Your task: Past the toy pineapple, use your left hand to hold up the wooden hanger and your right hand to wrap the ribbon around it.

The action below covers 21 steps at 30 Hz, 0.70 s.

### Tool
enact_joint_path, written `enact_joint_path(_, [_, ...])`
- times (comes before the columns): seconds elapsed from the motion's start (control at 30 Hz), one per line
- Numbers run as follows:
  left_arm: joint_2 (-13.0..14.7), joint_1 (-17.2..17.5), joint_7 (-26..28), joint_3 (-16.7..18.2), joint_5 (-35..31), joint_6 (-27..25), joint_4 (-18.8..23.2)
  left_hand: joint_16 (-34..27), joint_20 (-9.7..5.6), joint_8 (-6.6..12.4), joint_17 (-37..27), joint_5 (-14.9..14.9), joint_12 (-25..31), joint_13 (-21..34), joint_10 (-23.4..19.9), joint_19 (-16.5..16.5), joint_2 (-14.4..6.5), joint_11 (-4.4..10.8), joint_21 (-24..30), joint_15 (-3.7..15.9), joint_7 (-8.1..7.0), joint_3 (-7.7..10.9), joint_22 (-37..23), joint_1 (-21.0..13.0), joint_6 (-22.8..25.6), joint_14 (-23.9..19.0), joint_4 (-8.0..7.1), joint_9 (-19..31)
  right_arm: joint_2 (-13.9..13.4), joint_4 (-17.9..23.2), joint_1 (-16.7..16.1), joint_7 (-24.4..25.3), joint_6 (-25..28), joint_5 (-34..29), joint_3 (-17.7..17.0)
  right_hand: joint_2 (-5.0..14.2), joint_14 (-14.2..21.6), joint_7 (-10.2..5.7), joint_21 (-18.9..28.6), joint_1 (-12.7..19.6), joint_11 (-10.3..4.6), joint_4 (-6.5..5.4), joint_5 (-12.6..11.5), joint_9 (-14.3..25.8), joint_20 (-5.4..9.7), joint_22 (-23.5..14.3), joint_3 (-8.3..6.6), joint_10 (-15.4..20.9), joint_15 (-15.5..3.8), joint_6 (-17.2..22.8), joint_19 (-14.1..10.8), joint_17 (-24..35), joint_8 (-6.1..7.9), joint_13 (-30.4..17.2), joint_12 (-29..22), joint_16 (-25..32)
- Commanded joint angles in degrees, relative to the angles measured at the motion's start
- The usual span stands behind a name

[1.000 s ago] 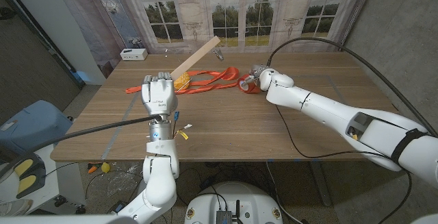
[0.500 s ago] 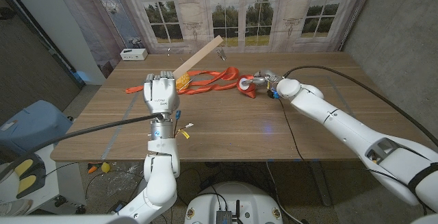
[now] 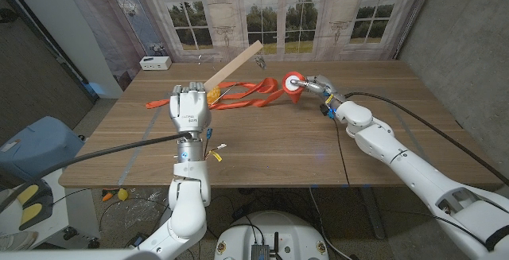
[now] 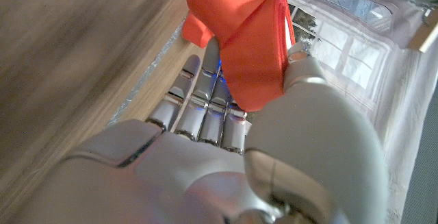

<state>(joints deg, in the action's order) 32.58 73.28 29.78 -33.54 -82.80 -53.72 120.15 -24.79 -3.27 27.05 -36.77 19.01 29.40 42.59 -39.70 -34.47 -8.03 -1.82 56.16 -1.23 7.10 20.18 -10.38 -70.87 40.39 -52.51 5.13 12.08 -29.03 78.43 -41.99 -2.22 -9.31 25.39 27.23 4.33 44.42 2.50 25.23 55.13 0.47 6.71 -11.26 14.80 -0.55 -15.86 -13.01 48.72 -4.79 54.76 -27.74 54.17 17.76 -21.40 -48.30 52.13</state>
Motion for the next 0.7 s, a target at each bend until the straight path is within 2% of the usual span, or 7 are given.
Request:
enact_joint_path(0.03, [-0.2,0.0,2.0,-0.2,1.7,0.7,-0.4,0.1,-5.47,1.63,-0.3,0.4,0.0,0.2,-10.4,0.4,-0.9,9.88,0.5,14.29,-7.94,0.93,-0.1,0.1,8.4,-9.0,-0.36,16.8,3.3,-4.8,-3.0,-10.5,-12.2,15.5,-5.7,6.32,-0.1,-3.40,0.6,2.9,-3.31,-0.93,0.0,0.6,0.02,-0.3,-1.35,3.2,-5.66,5.4,-0.5,1.2,0.41,-13.6,-0.6,0.7])
enact_joint_path(0.1, [-0.1,-0.1,2.6,-0.2,2.3,1.0,-0.5,0.1,-5.47,1.63,-0.4,0.4,0.0,0.2,-10.4,0.4,-0.9,9.80,0.5,14.30,-7.94,0.94,-0.1,0.1,8.4,-9.0,-0.35,16.8,4.4,-5.7,-2.9,-12.1,-13.1,17.5,-6.2,6.30,-0.2,-3.39,0.7,2.8,-3.57,-1.08,0.1,0.7,0.08,-0.4,-1.37,2.9,-5.71,5.5,-0.3,1.4,0.42,-13.8,-0.6,0.6])
enact_joint_path(0.23, [0.2,-0.2,3.5,-0.2,3.1,1.4,-0.6,0.3,-5.45,1.66,-0.5,0.4,-0.2,0.2,-10.3,0.5,-0.9,9.88,0.5,14.29,-7.85,0.97,-0.1,0.2,8.5,-9.0,-0.35,16.7,5.9,-6.1,-2.9,-11.8,-14.3,18.9,-6.8,6.20,-1.1,-3.32,0.8,2.6,-2.50,-1.40,0.2,1.2,0.09,-0.5,-1.64,2.4,-5.49,5.3,0.4,0.4,0.34,-12.8,-0.1,-0.9])
enact_joint_path(0.3, [0.4,-0.3,3.9,-0.1,3.7,1.7,-0.6,0.3,-5.46,1.60,-0.5,0.4,-0.2,0.3,-10.4,0.5,-0.9,10.06,0.6,14.31,-7.82,0.99,-0.1,0.2,8.4,-9.2,-0.34,16.7,6.5,-5.7,-3.0,-11.3,-14.4,19.5,-7.1,6.04,-3.1,-4.11,0.3,2.2,-1.58,-1.91,0.2,1.8,0.32,-0.5,-2.18,1.6,-5.72,4.8,3.3,-1.9,0.09,-11.0,0.9,-4.5])
enact_joint_path(0.37, [0.5,-0.3,4.1,-0.1,4.4,1.9,-0.5,0.3,-5.43,1.62,-0.6,0.4,-0.2,0.3,-10.3,0.5,-0.9,10.02,0.6,14.31,-7.83,1.01,-0.1,0.2,8.5,-9.2,-0.34,16.7,7.2,-5.6,-3.0,-11.1,-14.5,20.4,-7.4,5.86,-5.7,-4.52,0.2,2.0,-2.43,-2.38,0.1,2.1,-0.03,-0.3,-3.14,1.4,-6.19,5.0,5.7,-6.8,-0.25,-10.1,0.9,-10.8])
enact_joint_path(0.43, [0.7,-0.4,4.5,-0.1,4.9,2.1,-0.6,0.4,-5.44,1.60,-0.6,0.4,-0.2,0.4,-10.3,0.5,-0.8,9.98,0.6,14.31,-7.82,1.02,-0.1,0.2,8.4,-9.2,-0.33,16.6,8.2,-5.7,-3.0,-10.7,-14.9,21.2,-7.8,5.56,-7.6,-4.98,0.0,1.9,-2.96,-2.47,0.1,2.5,-0.30,-0.1,-3.51,1.6,-6.71,5.1,7.1,-8.7,-0.31,-9.7,0.6,-14.1])
enact_joint_path(0.7, [1.2,-1.1,5.7,-0.5,7.7,3.8,-1.2,0.6,-5.41,1.62,-0.8,0.4,-0.3,0.4,-10.4,0.5,-0.8,9.81,0.8,14.30,-7.81,1.07,-0.1,0.2,8.5,-9.3,-0.32,16.6,6.7,-2.1,-2.0,-4.7,-14.3,15.8,-6.8,5.35,-8.5,-4.93,0.7,1.7,-3.85,-2.56,0.1,2.7,-0.28,0.2,-3.97,1.6,-6.99,5.1,6.7,-10.4,-0.57,-9.1,0.3,-17.2])
